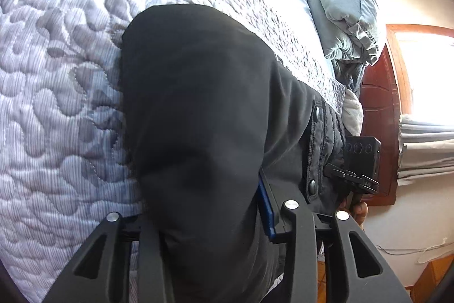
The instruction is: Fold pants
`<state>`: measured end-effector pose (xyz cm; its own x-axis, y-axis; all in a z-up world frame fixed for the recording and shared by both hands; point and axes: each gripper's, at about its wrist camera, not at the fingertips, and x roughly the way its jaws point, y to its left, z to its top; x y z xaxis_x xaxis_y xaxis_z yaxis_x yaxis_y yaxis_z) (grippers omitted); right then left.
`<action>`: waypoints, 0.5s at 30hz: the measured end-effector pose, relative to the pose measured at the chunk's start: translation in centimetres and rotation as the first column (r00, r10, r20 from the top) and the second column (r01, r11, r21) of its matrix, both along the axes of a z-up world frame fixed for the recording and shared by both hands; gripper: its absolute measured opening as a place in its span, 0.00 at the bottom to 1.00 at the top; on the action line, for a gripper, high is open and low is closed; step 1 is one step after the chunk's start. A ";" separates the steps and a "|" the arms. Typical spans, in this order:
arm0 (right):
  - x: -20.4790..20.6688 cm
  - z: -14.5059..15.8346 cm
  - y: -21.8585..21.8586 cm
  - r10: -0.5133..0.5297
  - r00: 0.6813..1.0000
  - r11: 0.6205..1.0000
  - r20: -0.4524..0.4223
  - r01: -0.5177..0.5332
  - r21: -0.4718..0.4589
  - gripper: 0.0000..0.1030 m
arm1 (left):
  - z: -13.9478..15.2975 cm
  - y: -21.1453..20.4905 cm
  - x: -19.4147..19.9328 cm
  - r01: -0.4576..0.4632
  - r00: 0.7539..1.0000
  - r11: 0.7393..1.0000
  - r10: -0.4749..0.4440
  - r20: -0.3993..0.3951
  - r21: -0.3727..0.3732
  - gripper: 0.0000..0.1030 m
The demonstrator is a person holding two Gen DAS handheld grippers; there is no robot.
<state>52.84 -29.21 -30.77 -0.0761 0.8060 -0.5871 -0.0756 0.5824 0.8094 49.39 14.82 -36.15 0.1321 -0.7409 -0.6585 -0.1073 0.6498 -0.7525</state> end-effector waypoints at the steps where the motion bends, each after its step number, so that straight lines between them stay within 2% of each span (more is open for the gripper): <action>1: 0.0 -0.8 -0.3 -0.005 1.000 1.000 -0.012 0.005 -0.009 0.55 | -0.4 0.1 -0.1 -0.003 1.000 1.000 0.003 0.002 -0.006 0.45; 3: -0.3 -2.0 -0.9 -0.009 1.000 0.999 -0.026 0.008 -0.043 0.72 | -1.1 0.2 -0.5 -0.009 1.000 1.000 0.009 0.008 -0.009 0.60; 4: -0.3 -2.3 -1.3 -0.014 1.000 0.998 -0.025 0.013 -0.061 0.74 | -1.2 0.5 -0.8 -0.019 1.000 1.000 0.019 0.015 -0.007 0.62; 7: -1.3 -1.4 -2.8 -0.068 0.998 0.996 0.004 0.068 -0.058 0.73 | -0.1 1.7 -2.2 -0.069 0.995 0.998 0.068 0.076 0.003 0.64; 9: -2.0 -0.1 -4.5 -0.109 0.993 0.991 0.051 0.113 -0.079 0.74 | 1.5 2.7 -3.4 -0.102 0.985 0.994 0.097 0.143 0.033 0.71; 11: -3.3 1.5 -5.5 -0.122 0.988 0.988 0.096 0.130 -0.083 0.74 | 2.7 2.9 -4.3 -0.118 0.976 0.990 0.100 0.192 0.083 0.75; 15: -5.3 2.9 -5.1 -0.092 0.981 0.979 0.168 0.120 -0.165 0.74 | 2.3 1.7 -5.1 -0.091 0.983 0.979 0.059 0.176 0.184 0.76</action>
<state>47.51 -34.30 -27.89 0.1096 0.6891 -0.7163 -0.1251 0.7245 0.6779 44.29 16.50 -33.86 0.3039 -0.5875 -0.7500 -0.0432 0.7779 -0.6269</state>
